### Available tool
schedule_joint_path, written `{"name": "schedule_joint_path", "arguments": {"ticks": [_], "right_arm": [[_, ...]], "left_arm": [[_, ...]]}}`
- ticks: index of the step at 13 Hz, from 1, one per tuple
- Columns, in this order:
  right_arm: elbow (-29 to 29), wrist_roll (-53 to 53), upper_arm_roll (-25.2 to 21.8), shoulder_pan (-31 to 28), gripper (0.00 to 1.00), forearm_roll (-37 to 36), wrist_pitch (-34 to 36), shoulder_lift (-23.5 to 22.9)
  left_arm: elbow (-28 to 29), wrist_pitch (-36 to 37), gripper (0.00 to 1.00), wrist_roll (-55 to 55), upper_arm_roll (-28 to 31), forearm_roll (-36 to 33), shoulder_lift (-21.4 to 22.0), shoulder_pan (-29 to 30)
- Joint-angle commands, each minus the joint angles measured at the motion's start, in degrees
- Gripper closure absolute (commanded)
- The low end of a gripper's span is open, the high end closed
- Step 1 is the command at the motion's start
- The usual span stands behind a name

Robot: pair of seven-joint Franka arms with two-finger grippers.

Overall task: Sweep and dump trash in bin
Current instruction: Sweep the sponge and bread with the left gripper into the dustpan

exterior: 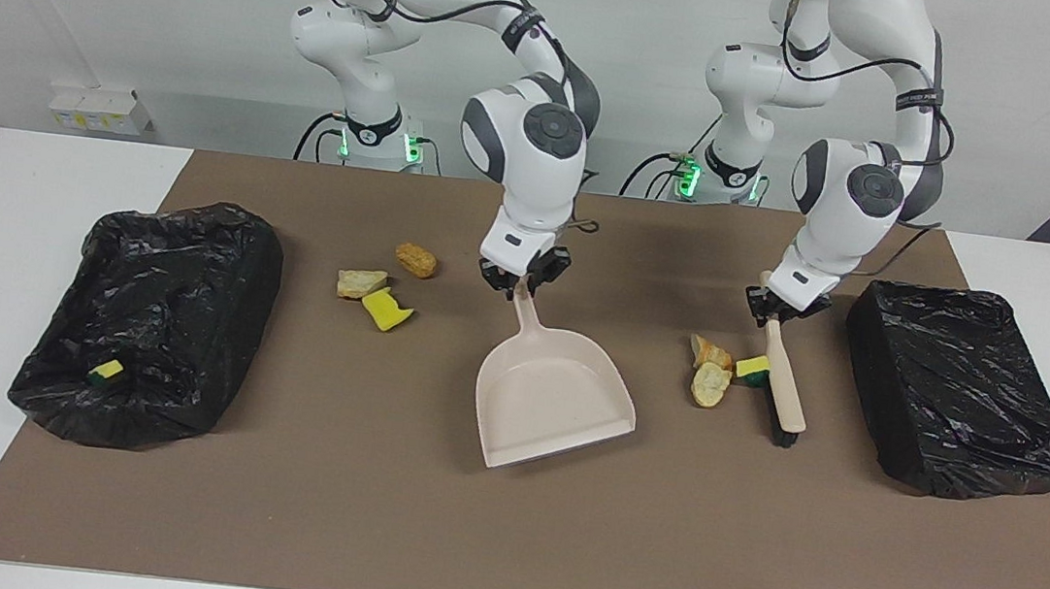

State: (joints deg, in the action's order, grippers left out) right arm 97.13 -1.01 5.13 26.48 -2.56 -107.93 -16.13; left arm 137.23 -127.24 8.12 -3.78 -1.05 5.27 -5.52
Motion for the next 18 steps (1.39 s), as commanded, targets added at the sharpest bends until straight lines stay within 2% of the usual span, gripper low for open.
{"name": "schedule_joint_path", "arguments": {"ticks": [1, 3, 4, 5, 9, 12, 13, 15, 18], "right_arm": [[0.96, -12.04, 0.41, -1.16, 1.00, -0.95, 0.26, 0.84], [1.48, -25.37, 0.41, -2.83, 1.00, -0.95, 0.26, 0.84], [2.36, -32.66, 0.41, -3.97, 1.00, -0.95, 0.26, 1.01], [3.32, -37.70, 0.41, -4.33, 1.00, -0.95, 0.09, 1.45], [7.28, -48.53, 0.41, -5.04, 1.00, -4.72, -5.00, 2.59], [8.69, -49.44, 0.50, -3.99, 1.00, -9.97, -5.45, 2.60], [8.69, -49.00, 0.50, -2.68, 1.00, -11.57, -5.71, 2.16], [8.95, -49.43, 0.50, -2.14, 1.00, -11.85, -7.73, 1.28], [9.04, -49.61, 0.50, -1.08, 1.00, -11.85, -9.40, 0.66]], "left_arm": [[1.30, 0.41, 1.00, 1.54, 0.36, 1.66, 1.24, -2.12], [-5.00, 0.59, 1.00, 4.61, 0.44, 2.19, -1.57, -1.86], [-9.21, 1.98, 1.00, 6.28, 0.53, 2.37, -2.97, -1.43], [-10.91, 4.78, 1.00, 6.12, 0.79, 2.37, -3.86, -0.99], [-7.94, 5.60, 1.00, 6.55, 0.97, 2.28, -2.29, 1.13], [-3.20, 4.12, 1.00, 6.46, 1.06, 2.28, -0.36, 1.48], [-5.28, 1.84, 1.00, 8.21, 1.06, 2.98, -1.66, 1.48], [-13.00, 4.18, 1.00, 10.86, 0.88, 3.25, -5.87, 0.87], [-20.93, 9.20, 1.00, 11.12, 0.88, 9.46, -6.42, 1.21]]}}
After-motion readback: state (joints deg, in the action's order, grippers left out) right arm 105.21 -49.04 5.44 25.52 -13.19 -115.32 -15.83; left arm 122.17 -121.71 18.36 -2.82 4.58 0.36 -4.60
